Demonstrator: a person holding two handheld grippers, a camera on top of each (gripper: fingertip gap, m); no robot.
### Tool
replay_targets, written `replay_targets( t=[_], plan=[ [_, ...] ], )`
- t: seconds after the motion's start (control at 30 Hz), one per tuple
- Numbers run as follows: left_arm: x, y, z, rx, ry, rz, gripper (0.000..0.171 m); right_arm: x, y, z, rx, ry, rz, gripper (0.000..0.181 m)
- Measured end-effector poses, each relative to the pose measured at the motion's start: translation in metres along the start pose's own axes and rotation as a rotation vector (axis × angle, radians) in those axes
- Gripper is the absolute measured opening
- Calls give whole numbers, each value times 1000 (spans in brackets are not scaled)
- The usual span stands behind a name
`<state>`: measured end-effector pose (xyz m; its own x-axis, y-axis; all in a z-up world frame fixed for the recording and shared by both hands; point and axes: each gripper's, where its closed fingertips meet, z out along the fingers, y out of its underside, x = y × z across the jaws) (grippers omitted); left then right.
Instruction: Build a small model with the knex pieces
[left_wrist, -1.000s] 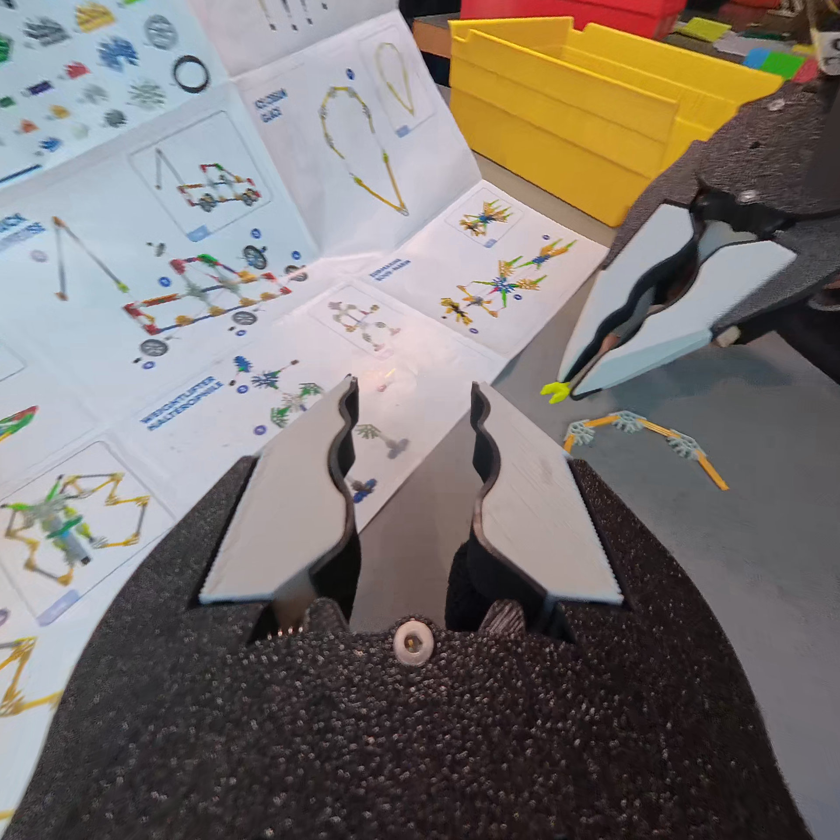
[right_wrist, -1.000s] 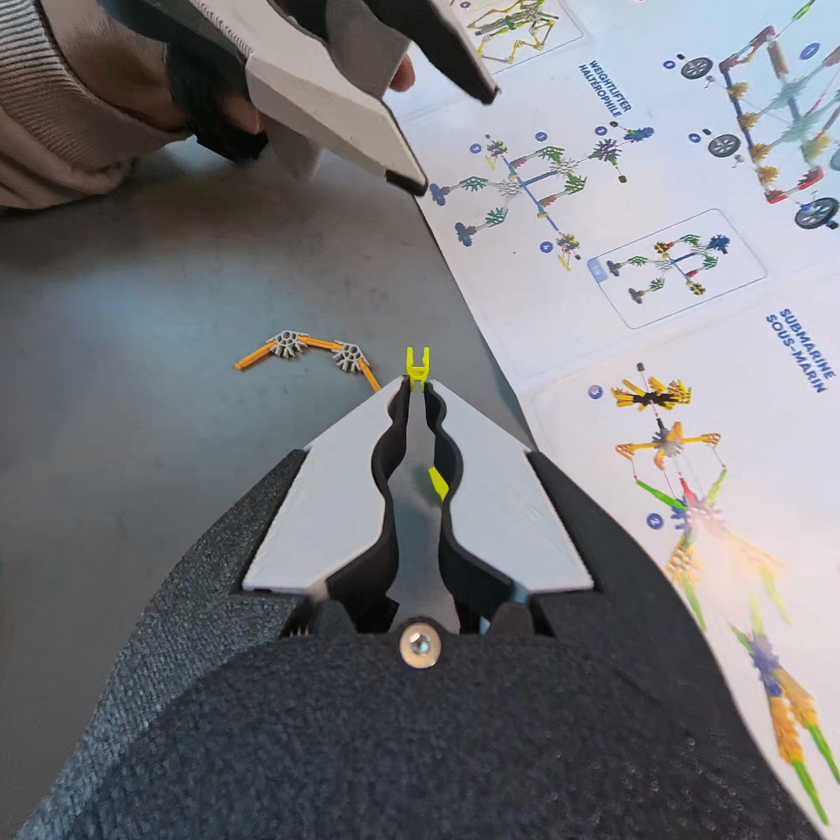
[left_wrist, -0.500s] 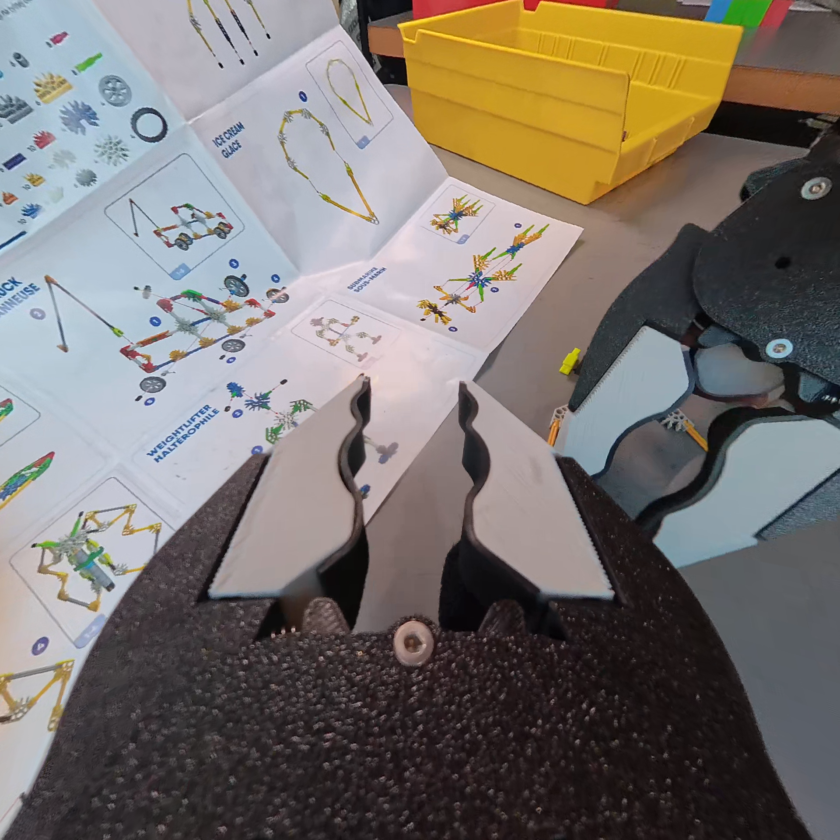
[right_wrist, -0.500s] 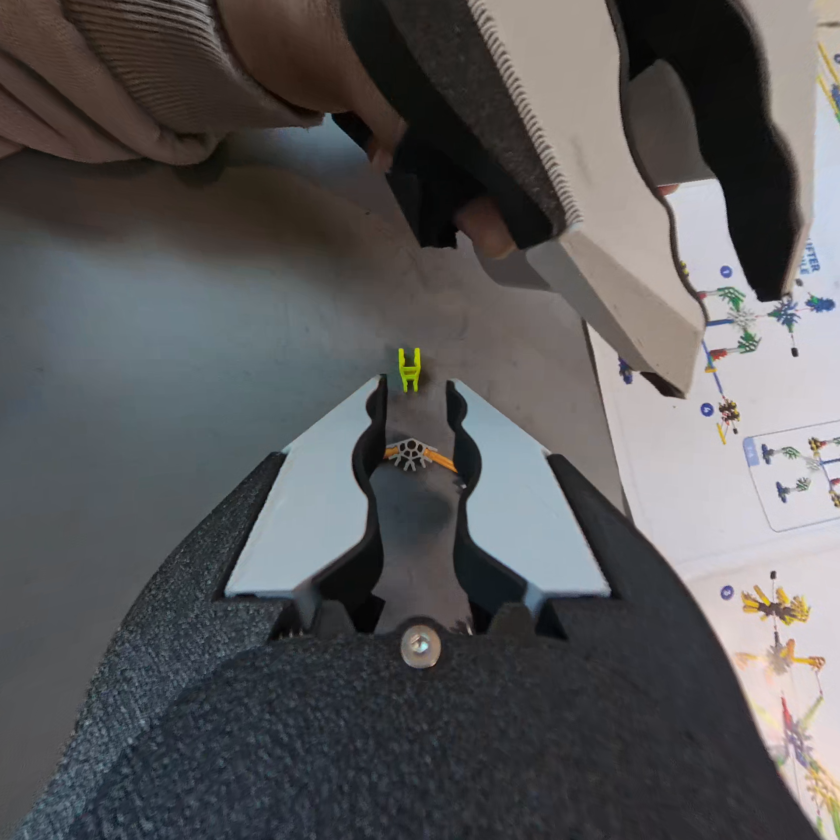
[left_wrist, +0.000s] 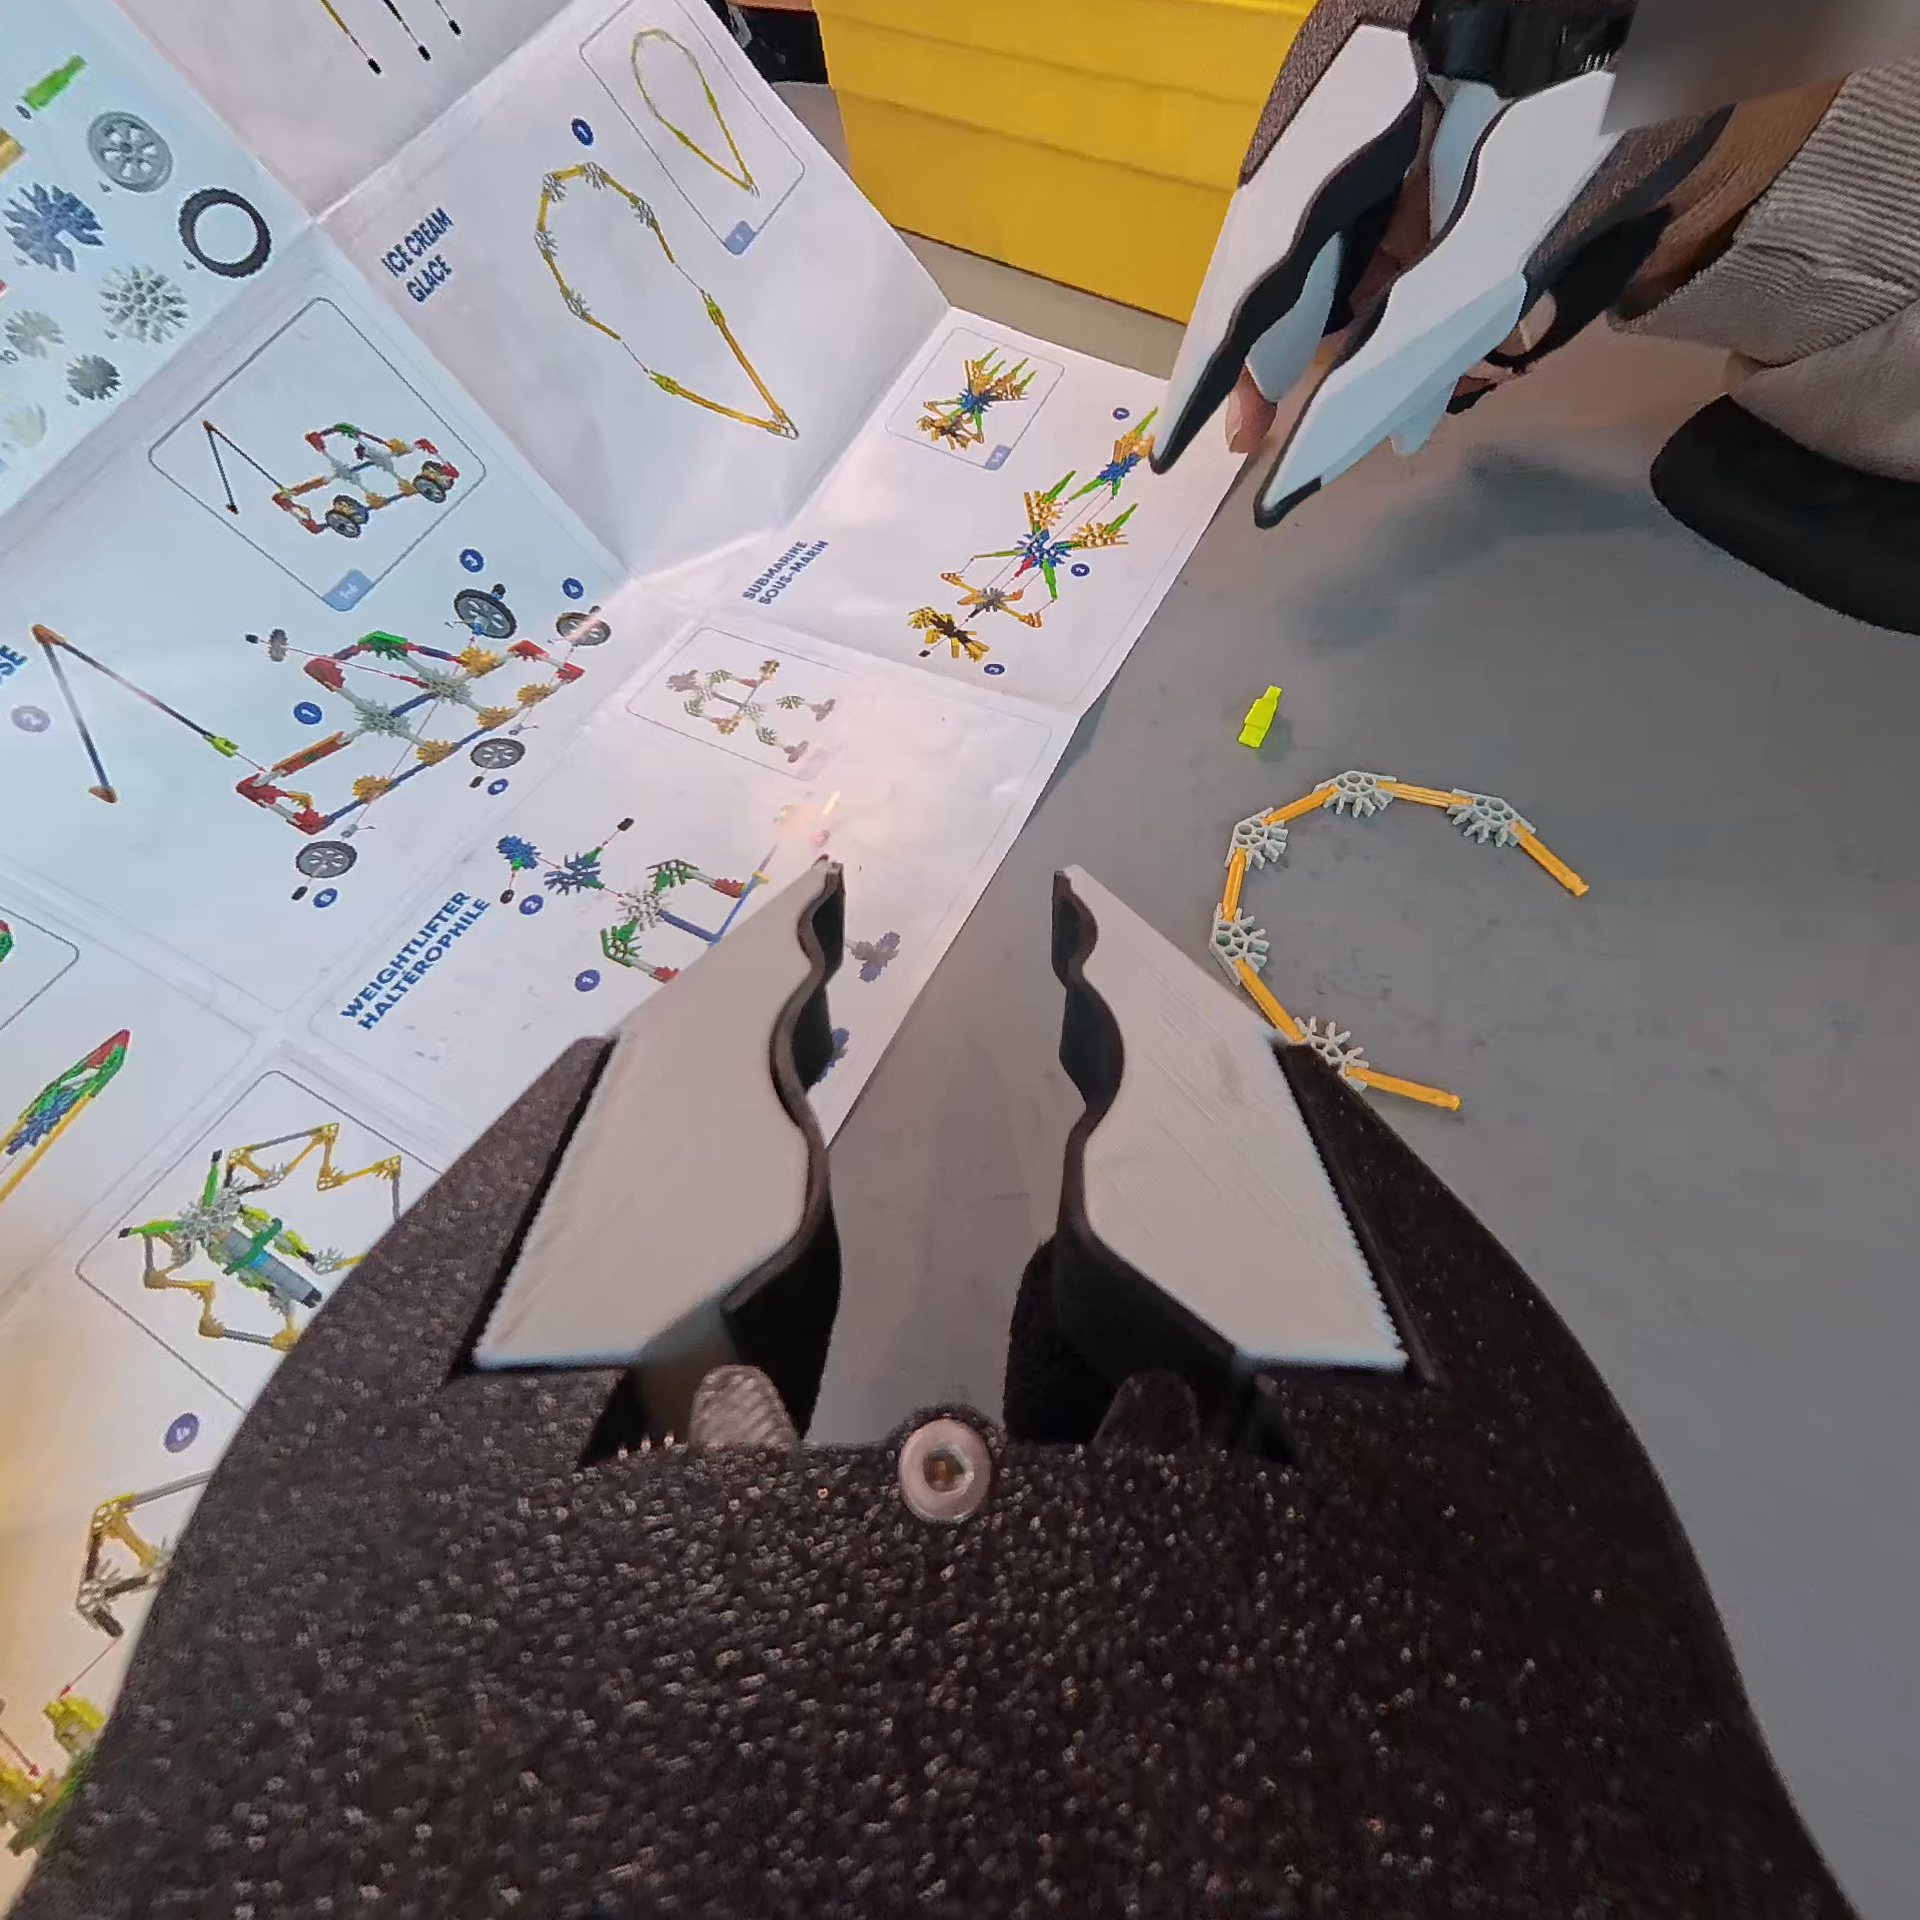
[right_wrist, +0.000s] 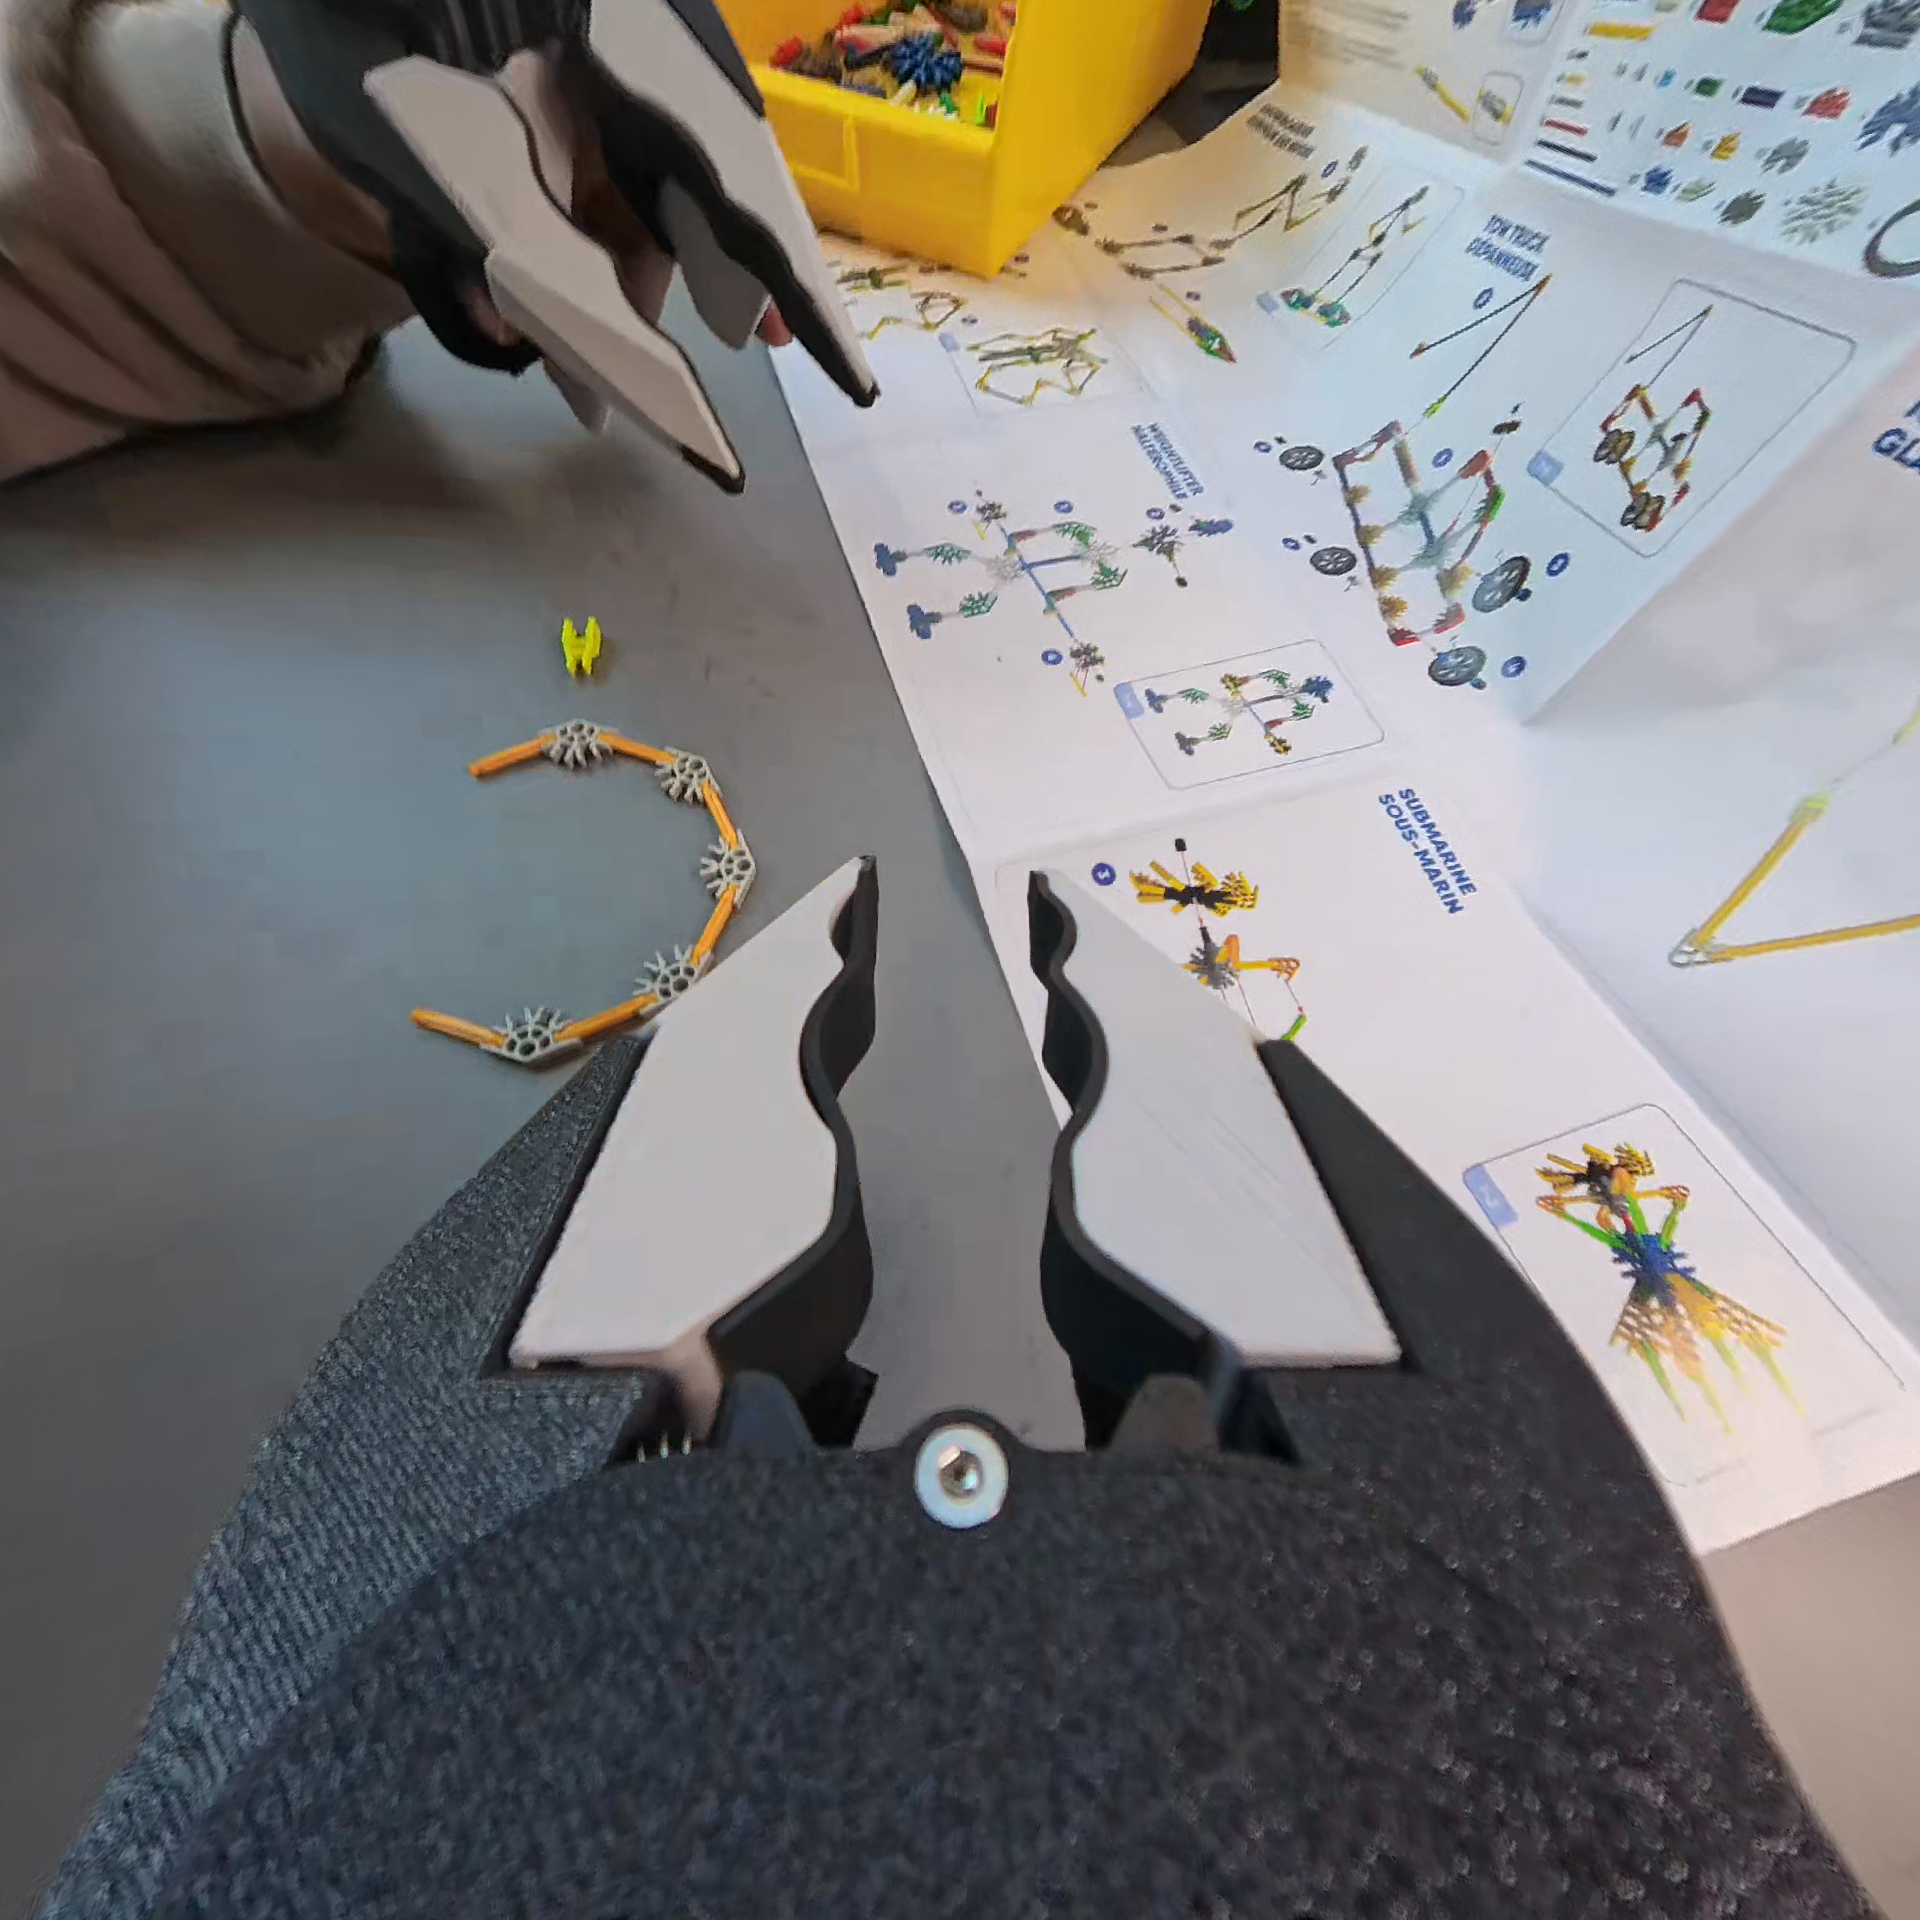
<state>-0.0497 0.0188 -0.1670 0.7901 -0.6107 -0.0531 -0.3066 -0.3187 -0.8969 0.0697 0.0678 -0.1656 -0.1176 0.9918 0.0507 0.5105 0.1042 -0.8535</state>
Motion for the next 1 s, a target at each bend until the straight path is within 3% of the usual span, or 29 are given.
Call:
replay_targets(
  t=[0.17,0.37,0.73,0.83,1.0],
  plan=[
    [-8,2,2,43,-35,-26,35,-19,28,10,-124,-72,-137,28],
    [-9,-8,1,123,-18,-77,33,-25,50,20,-218,-103,-158,27],
    [-22,-7,-1,153,-67,-173,34,-34,47,28,-242,-83,-209,3],
    [-25,-8,-3,163,-73,-190,35,-35,42,31,-235,-77,-169,4],
    [-27,-8,-4,164,-82,-197,40,-11,17,24,-74,9,-71,26]
  ],
)
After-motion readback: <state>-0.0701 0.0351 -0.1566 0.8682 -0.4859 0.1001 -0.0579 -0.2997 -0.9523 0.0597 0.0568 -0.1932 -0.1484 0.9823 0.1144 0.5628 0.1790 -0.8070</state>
